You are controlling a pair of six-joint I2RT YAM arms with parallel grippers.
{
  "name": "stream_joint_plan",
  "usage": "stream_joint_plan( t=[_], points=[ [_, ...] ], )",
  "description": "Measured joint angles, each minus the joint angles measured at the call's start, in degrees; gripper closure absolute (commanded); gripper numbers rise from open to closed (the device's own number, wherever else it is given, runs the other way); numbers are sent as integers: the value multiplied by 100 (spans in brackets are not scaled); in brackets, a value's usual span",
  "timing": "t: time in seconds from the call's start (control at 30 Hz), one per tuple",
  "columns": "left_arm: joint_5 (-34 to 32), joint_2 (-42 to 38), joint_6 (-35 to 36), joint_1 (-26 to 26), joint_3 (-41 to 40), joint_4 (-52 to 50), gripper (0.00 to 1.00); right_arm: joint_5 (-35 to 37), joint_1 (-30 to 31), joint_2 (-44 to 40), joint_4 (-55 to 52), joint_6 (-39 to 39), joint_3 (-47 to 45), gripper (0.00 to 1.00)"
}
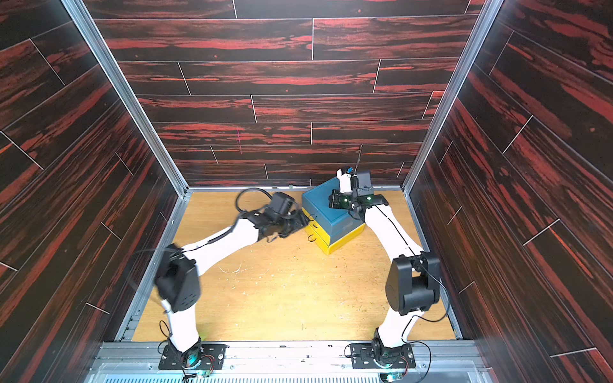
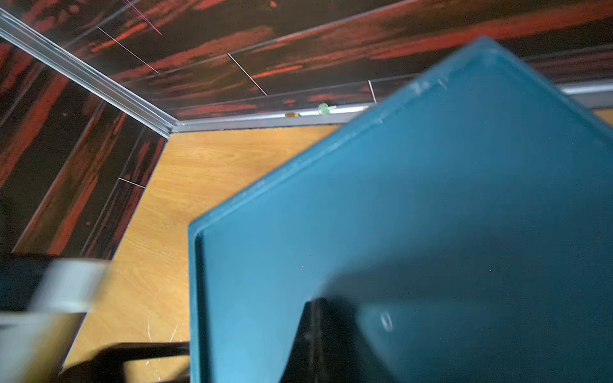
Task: Place the fruit knives into the drawer by color
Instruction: Close the drawer in the storage box, then reset both arms
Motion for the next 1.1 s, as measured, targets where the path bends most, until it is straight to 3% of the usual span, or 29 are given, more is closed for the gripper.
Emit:
stream_joint_plan(
  t=[0.2, 0.37, 0.47, 0.57, 0.8, 0.9, 1.1],
  points=[
    [-922, -1209, 730, 304, -699, -168, 23, 267, 4, -341, -363, 31, -120, 71],
    [-2144, -2153, 1451, 520, -1569, -59, 22, 468, 7, -555, -498, 0, -179, 19],
    [-2975, -2695, 1967, 555, -2162, 144, 13, 608, 9, -739, -514, -44, -295, 6],
    [-3862, -3191, 2444, 560, -2787, 531, 0, 787, 9, -955, -439, -76, -527, 3],
    [-5530, -3934, 3185, 765, -4301, 1720, 0, 1248, 24, -1521, 79, -87, -1233, 3],
    [-5967, -4063, 3338, 973, -4780, 2111, 0, 1510, 20, -1805, 96, -87, -1628, 3],
    [-6214, -4223, 3517, 1523, -5257, 2612, 0, 1954, 9, -2247, 374, -122, -2282, 3]
  ],
)
